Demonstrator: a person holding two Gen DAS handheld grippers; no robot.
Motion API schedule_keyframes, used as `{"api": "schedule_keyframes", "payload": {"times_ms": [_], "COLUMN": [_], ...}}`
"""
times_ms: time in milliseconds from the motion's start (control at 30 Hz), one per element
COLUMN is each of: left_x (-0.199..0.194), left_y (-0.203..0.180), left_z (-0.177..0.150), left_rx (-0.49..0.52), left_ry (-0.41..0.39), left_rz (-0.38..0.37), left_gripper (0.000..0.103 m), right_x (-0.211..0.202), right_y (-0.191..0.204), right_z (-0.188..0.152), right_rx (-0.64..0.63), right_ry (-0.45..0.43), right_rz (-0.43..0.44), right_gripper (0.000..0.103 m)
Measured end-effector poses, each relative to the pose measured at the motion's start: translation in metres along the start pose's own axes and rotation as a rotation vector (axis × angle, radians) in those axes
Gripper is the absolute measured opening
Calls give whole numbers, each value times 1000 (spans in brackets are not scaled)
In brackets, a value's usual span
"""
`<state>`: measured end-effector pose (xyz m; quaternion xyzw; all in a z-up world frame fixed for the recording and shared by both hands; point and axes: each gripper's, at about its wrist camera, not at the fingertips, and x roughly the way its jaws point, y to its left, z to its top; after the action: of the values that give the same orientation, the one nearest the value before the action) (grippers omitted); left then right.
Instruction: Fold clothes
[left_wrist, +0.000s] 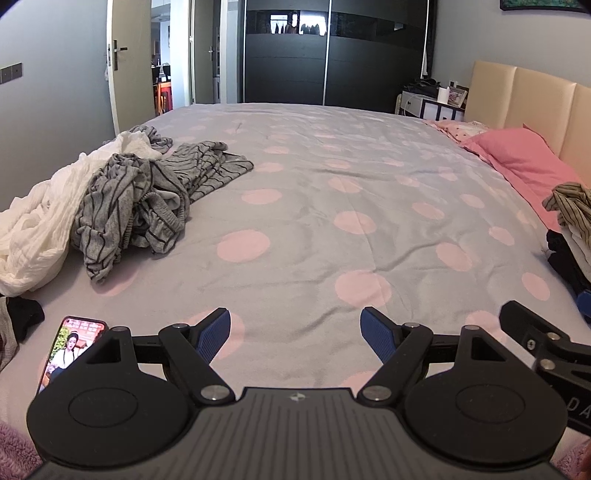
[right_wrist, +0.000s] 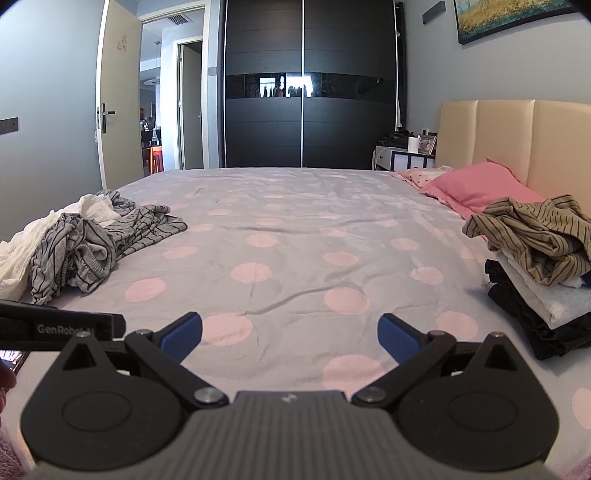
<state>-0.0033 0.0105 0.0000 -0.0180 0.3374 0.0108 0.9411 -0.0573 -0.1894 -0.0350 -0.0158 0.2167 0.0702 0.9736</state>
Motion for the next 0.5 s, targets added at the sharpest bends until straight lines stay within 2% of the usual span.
{"api": "schedule_keyframes", "payload": {"times_ms": [167, 267, 400, 500], "left_x": [5, 13, 24, 33], "left_y": [11, 23, 45, 65], "left_z": [4, 10, 24, 36], "left_rx": [24, 35, 24, 34], "left_ry": [11, 28, 53, 52], "left_rz": [33, 90, 153, 196], "left_gripper": [76, 69, 68, 65], "right_x": [2, 4, 12, 18], "right_y": [-3, -8, -18, -24], "right_z": [6, 17, 38, 54], "right_rx": [-12, -20, -31, -85], "right_ry": [35, 71, 134, 124], "right_rz": [9, 24, 62, 75], "right_gripper": [102, 102, 102, 102]}}
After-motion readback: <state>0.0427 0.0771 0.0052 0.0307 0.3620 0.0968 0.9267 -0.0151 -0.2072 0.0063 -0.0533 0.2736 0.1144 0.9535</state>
